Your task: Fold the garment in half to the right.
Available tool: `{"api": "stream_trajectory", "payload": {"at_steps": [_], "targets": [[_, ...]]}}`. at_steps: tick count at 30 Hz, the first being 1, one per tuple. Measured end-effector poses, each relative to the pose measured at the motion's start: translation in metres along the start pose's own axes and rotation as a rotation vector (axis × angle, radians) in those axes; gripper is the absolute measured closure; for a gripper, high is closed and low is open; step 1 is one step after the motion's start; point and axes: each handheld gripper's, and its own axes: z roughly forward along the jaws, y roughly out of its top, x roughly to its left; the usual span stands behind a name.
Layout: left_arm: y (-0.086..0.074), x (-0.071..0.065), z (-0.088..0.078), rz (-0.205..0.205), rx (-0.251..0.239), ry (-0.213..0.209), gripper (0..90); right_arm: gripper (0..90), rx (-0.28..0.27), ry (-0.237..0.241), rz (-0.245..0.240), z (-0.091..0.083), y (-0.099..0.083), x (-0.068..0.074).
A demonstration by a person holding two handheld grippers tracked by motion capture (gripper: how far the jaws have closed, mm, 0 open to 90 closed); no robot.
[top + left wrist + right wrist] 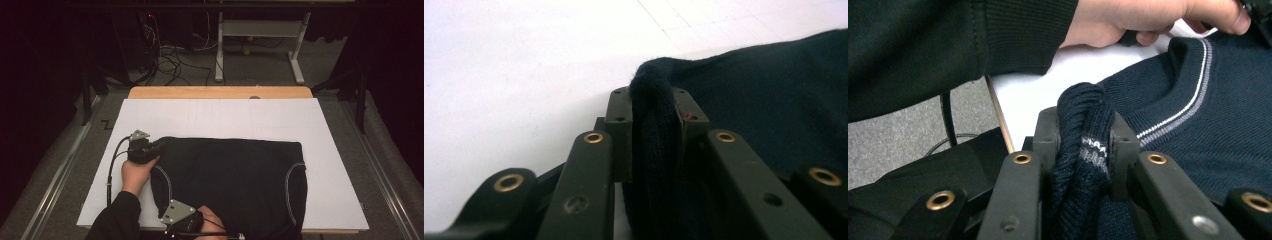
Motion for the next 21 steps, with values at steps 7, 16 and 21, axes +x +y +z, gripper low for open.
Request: {"api": "stream_trajectory", "payload": {"at_steps": [7,16,21], "targets": [[-0.001,0.006,-0.006,-0.069,-0.039,-0.065,71.2,73.8,-0.008,-0.013,-0.009,0.000,0.004,0.003],[0.004,0.009,-0.024,-0.103,-0.127,-0.096,71.8,73.8,-0.032,-0.011,-0.045,-0.006,0.020,0.005],[0.009,0.012,-0.035,-0.128,-0.162,-0.106,71.9,73.8,-0.048,-0.010,-0.056,-0.007,0.027,0.007]]}}
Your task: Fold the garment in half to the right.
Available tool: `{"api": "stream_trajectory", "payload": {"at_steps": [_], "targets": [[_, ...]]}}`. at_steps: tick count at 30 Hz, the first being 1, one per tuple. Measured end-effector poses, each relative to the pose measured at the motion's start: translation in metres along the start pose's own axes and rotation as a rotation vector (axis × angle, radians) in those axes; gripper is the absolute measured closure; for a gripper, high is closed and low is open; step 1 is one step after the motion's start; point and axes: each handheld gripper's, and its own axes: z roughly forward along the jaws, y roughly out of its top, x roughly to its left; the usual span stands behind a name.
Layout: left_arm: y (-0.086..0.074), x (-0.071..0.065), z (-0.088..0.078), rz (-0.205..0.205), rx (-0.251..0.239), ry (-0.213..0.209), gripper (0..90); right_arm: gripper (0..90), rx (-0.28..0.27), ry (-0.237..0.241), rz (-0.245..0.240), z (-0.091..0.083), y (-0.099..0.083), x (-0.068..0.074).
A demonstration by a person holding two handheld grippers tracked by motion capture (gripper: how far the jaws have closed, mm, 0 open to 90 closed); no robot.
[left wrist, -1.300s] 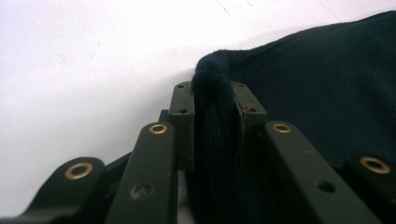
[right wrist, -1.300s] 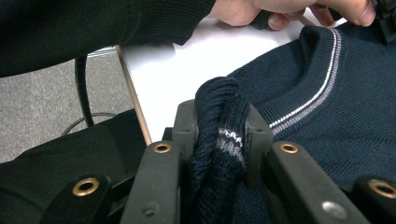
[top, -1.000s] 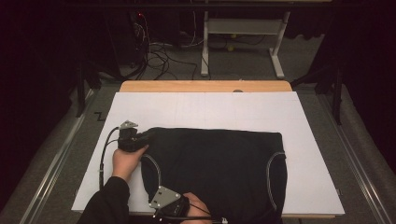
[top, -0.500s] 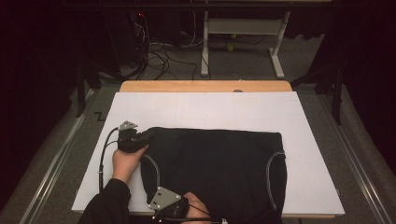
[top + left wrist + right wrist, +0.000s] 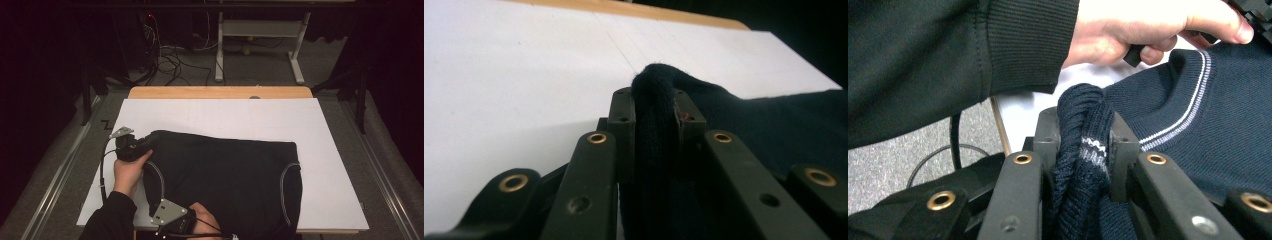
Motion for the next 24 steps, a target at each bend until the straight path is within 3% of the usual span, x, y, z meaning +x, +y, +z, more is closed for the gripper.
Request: {"api": "stream_trajectory", "payload": {"at_steps": [8,12,19,24], "targets": [[0.004,0.016,-0.018,-0.037,-0.038,0.015,71.9,73.9,-0.030,0.015,-0.017,0.008,0.015,0.007],[0.004,0.022,-0.028,0.005,-0.031,0.072,71.9,73.8,-0.043,0.025,-0.031,0.015,0.025,0.011],[0.003,0.038,-0.045,-0.028,-0.029,0.082,71.9,73.8,-0.060,0.053,-0.042,0.030,0.038,0.019],[-0.002,0.041,-0.044,-0.048,-0.016,0.091,71.9,73.7,-0.066,0.057,-0.038,0.030,0.037,0.019]]}}
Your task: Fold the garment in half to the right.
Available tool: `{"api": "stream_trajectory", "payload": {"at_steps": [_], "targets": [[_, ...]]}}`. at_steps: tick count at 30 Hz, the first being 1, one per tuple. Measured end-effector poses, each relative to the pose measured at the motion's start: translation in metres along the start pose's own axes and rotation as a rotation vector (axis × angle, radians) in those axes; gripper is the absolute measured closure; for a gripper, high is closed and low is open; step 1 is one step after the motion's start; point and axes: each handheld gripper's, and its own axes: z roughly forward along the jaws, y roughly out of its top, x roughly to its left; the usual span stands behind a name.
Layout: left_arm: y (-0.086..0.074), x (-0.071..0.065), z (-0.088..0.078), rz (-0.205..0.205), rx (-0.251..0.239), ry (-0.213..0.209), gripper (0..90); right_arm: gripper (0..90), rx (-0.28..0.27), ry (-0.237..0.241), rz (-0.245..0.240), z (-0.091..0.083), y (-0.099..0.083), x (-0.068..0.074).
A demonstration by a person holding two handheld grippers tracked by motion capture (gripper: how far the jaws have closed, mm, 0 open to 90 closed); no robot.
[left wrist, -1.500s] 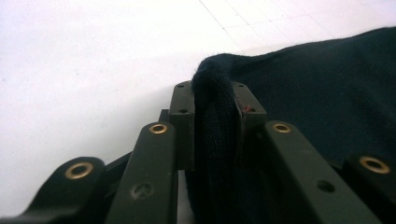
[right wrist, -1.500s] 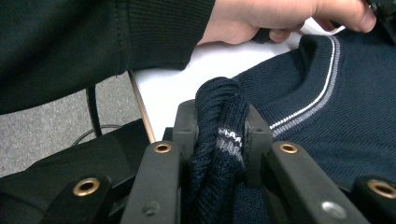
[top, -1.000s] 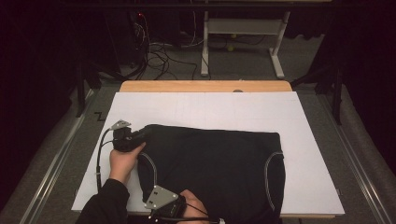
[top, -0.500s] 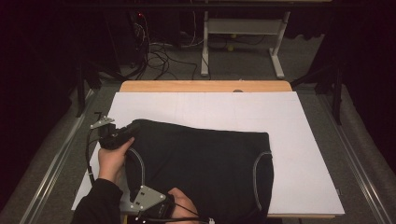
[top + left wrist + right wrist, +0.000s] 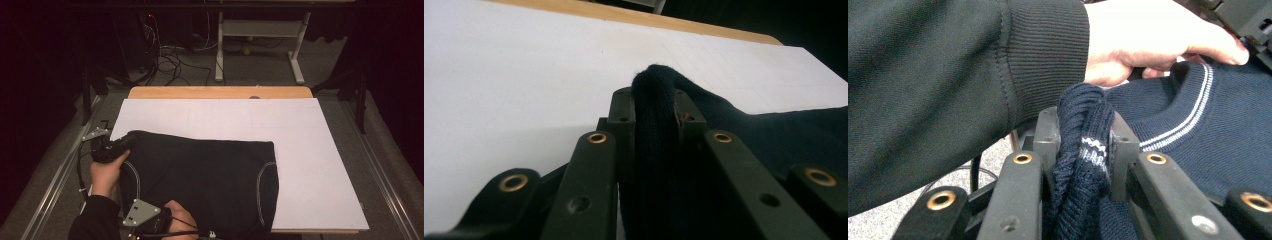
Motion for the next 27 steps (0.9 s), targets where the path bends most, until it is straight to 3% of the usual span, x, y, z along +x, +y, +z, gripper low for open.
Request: {"api": "stream_trajectory", "payload": {"at_steps": [7,10,13,16,19,27], "targets": [[0.002,-0.007,-0.003,0.022,-0.017,0.007,72.0,73.7,-0.019,0.006,0.008,-0.007,-0.003,-0.003],[0.006,-0.014,-0.004,0.034,-0.022,-0.009,72.1,73.7,-0.030,0.006,0.015,-0.011,-0.006,-0.005],[0.009,-0.023,-0.002,0.021,-0.024,-0.001,72.1,73.7,-0.045,-0.001,0.023,-0.018,-0.008,-0.008],[0.011,-0.032,0.000,-0.018,-0.020,0.005,71.9,73.7,-0.062,-0.014,0.033,-0.028,-0.011,-0.012],[0.014,-0.043,0.004,-0.031,-0.029,-0.002,71.9,73.7,-0.080,-0.031,0.035,-0.041,-0.015,-0.016],[0.033,-0.083,0.017,0.027,-0.005,-0.008,71.8,73.6,-0.130,-0.058,0.061,-0.075,-0.030,-0.027]]}}
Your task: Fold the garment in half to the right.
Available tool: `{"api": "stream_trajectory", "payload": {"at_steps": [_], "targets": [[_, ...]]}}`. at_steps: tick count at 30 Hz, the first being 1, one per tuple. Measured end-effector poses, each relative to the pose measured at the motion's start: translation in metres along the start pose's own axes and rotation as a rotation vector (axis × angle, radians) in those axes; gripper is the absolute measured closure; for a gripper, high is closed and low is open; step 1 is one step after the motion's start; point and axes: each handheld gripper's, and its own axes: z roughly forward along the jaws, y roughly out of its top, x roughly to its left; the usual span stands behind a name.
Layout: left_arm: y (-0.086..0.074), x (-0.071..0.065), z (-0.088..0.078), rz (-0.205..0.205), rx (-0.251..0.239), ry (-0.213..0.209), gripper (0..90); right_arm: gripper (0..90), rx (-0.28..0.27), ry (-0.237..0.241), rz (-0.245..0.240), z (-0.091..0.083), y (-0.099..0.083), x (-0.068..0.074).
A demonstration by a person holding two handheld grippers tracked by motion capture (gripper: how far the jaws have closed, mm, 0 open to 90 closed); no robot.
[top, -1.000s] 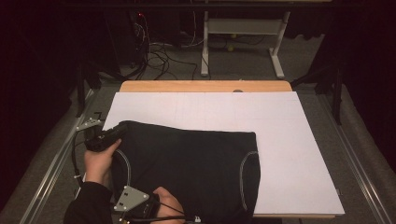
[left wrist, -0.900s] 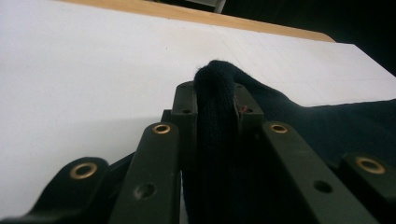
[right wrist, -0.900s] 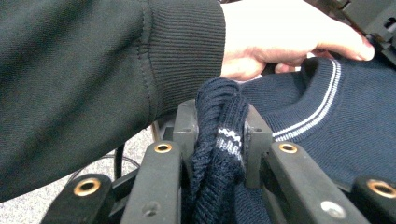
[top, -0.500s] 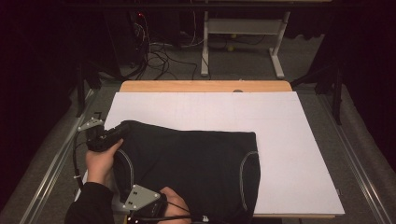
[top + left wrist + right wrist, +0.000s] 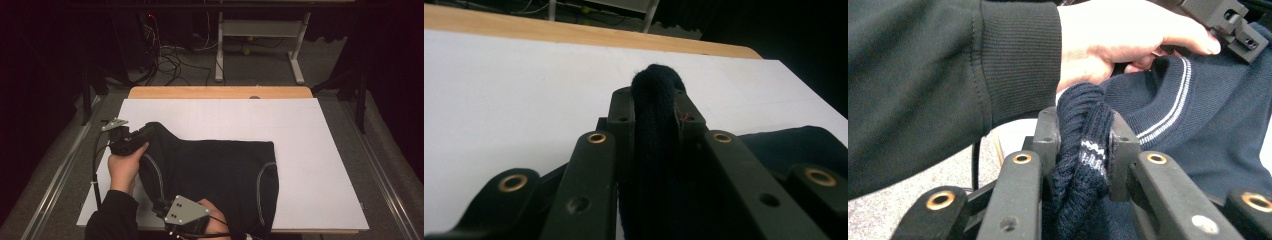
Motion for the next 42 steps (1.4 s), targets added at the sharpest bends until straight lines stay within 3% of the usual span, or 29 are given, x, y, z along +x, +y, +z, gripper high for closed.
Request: {"api": "stream_trajectory", "payload": {"at_steps": [4,8,21,27,34,42], "targets": [[0.008,-0.024,0.013,0.036,0.014,-0.003,71.6,73.5,-0.025,-0.026,0.008,-0.019,-0.006,-0.008],[0.014,-0.046,0.026,0.035,0.009,-0.014,71.6,73.5,-0.048,-0.061,0.024,-0.040,-0.015,-0.016],[0.025,-0.111,0.073,0.120,0.082,-0.009,71.5,73.4,-0.036,-0.160,0.057,-0.096,-0.050,-0.036],[0.021,-0.131,0.098,0.108,0.106,-0.006,71.5,72.9,-0.034,-0.195,0.106,-0.120,-0.071,-0.049],[0.014,-0.154,0.124,0.136,0.149,-0.005,71.4,72.7,-0.009,-0.212,0.119,-0.138,-0.097,-0.056],[0.009,-0.179,0.142,0.162,0.178,0.004,71.4,72.6,0.000,-0.234,0.128,-0.155,-0.108,-0.057]]}}
